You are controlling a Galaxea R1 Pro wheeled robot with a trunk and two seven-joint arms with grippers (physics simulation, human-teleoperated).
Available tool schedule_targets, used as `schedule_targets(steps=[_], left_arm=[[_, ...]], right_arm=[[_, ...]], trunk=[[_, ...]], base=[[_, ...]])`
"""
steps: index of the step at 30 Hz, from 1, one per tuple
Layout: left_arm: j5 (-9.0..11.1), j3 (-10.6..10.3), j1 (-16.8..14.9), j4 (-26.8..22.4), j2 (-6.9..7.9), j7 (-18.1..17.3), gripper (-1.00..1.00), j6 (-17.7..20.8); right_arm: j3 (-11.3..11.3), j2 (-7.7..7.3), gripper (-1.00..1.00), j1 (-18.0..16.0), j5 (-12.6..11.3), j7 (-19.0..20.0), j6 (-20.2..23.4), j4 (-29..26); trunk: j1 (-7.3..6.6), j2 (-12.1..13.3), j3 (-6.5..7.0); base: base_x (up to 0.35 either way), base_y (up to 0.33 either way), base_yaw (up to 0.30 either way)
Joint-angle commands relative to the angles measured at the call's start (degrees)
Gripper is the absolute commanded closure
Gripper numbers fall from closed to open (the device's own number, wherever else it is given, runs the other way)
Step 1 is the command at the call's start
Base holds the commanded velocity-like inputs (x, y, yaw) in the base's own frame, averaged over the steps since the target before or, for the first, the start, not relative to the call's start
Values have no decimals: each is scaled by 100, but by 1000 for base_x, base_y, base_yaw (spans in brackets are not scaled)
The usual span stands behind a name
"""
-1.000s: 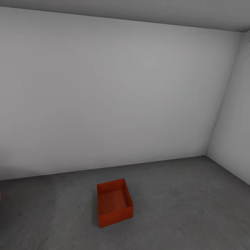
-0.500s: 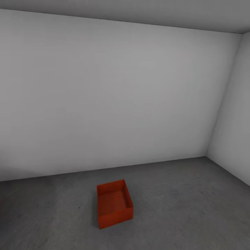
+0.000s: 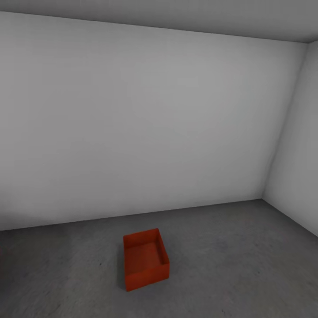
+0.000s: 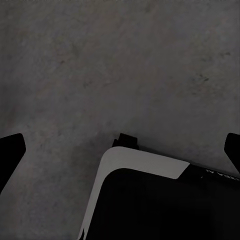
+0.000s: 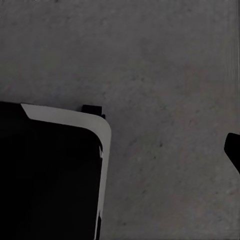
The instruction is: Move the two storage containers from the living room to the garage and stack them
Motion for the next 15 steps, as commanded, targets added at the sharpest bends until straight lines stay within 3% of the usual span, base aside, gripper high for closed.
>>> schedule_targets(steps=[1, 6, 15], left_arm=[[8, 24, -4, 4, -1, 5, -100, -17], [8, 24, -4, 4, -1, 5, -100, -17], [-1, 17, -4, 5, -34, 5, -100, -6]], right_arm=[[28, 13, -100, -5, -45, -25, -24, 13], [11, 27, -100, -5, -67, -46, -18, 13], [7, 23, -100, -5, -74, -47, -16, 13]], trunk=[[1, -6, -7], [1, -6, 9], [1, -6, 18]], base=[[0, 0, -24], [0, 0, -141], [0, 0, -272]])
